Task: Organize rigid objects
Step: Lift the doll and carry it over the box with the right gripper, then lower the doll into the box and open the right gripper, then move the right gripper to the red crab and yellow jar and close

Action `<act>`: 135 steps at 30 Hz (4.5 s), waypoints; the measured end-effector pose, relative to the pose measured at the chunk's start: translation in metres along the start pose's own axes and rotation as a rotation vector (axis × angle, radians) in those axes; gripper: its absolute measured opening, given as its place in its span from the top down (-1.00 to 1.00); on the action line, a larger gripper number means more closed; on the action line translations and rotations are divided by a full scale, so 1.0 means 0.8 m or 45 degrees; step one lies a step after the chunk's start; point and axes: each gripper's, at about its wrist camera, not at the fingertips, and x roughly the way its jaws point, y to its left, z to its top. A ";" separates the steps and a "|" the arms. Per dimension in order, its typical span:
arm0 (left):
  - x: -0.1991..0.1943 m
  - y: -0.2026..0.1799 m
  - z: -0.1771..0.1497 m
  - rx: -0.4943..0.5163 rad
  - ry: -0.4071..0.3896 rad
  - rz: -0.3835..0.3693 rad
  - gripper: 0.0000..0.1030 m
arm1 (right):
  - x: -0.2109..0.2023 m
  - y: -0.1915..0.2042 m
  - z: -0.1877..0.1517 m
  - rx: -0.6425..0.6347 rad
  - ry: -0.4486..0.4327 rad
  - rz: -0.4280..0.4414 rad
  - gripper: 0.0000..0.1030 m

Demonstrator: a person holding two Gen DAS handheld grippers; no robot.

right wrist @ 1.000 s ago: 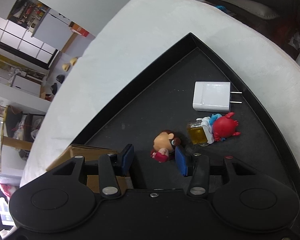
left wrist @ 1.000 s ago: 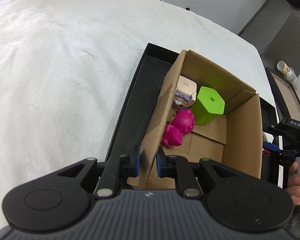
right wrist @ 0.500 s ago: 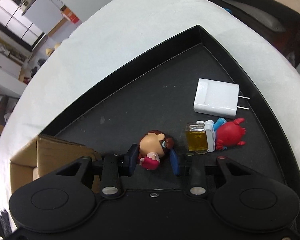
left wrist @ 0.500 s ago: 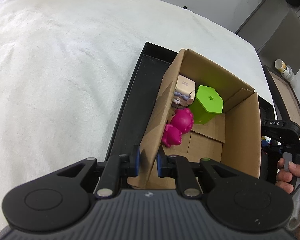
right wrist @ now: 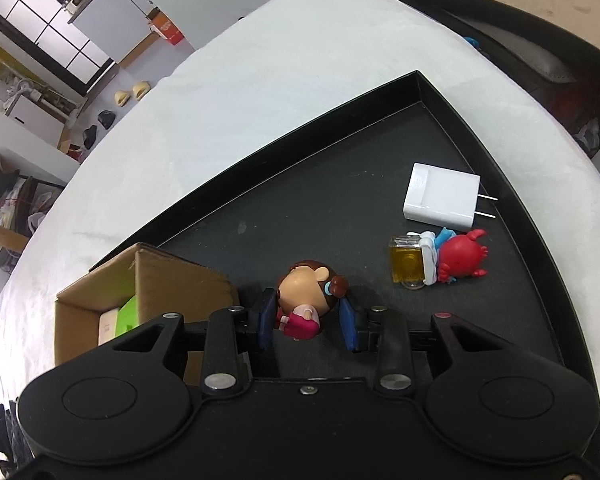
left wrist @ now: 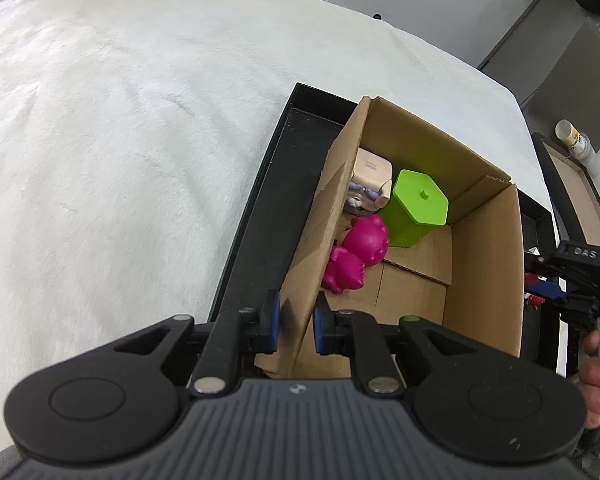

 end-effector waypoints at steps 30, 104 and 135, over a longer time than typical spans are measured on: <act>0.000 -0.019 -0.010 -0.041 0.021 0.056 0.73 | -0.085 0.046 -0.012 -0.280 -0.121 0.164 0.35; -0.002 -0.009 -0.013 0.003 0.020 -0.031 0.69 | -0.104 0.080 -0.001 -0.473 -0.197 0.001 0.05; 0.002 -0.006 -0.016 0.012 0.028 -0.037 0.69 | -0.016 -0.004 0.032 -0.243 -0.035 -0.217 -0.74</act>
